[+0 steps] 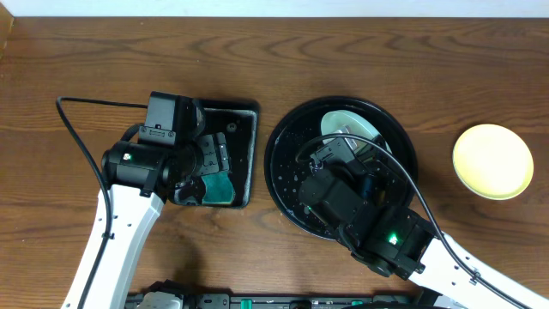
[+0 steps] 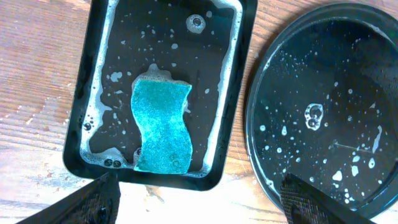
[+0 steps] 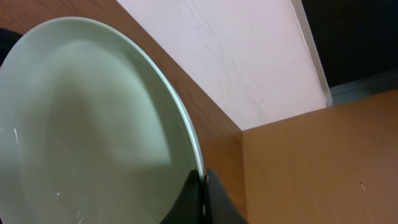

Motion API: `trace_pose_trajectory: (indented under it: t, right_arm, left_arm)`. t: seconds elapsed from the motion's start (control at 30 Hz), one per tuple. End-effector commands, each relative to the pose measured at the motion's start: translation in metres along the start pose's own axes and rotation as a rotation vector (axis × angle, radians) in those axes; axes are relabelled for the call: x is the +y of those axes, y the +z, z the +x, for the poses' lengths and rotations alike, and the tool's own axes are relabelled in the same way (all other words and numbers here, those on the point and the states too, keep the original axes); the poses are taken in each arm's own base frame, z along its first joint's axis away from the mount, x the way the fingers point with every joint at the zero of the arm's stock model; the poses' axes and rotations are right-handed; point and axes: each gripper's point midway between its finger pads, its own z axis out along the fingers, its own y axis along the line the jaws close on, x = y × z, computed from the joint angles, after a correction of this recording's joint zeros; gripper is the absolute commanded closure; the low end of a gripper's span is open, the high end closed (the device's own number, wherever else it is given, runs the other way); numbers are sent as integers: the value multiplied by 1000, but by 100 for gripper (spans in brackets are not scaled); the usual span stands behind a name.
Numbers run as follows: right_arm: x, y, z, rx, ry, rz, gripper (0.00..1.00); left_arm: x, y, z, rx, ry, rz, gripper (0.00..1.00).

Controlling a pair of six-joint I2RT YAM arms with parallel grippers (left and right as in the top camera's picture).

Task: Clean dirty plates on tray and stack at the side
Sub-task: 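Lift the pale green plate upright off the tray with the right gripper, then place the pale green plate onto the yellow plate stack at table right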

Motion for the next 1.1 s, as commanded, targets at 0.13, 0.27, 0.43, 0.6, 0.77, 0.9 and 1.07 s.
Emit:
trace_pose_trajectory:
  t: [0.13, 0.27, 0.43, 0.6, 0.77, 0.9, 1.07]
  right_arm:
    - [-16, -5, -6, -16, 44, 35, 99]
    - [1, 3, -3, 2, 199, -77, 99]
    - [26, 46, 30, 206, 501, -311, 99]
    - [11, 87, 64, 339, 766, -454, 99]
    - [-32, 126, 118, 415, 1086, -497, 99]
    - [-73, 153, 186, 476, 1330, -417, 99]
    - [-92, 173, 280, 636, 1547, -233, 99]
  left_arm:
    - [0, -2, -1, -3, 7, -2, 17]
    - [0, -2, -1, -3, 7, -2, 17]
    - [0, -2, -1, -3, 7, -2, 17]
    - [0, -2, -1, -3, 7, -2, 17]
    - [0, -2, -1, -3, 7, -2, 17]
    - [0, -2, -1, -3, 7, -2, 17]
    - [0, -2, -1, -3, 7, -2, 17]
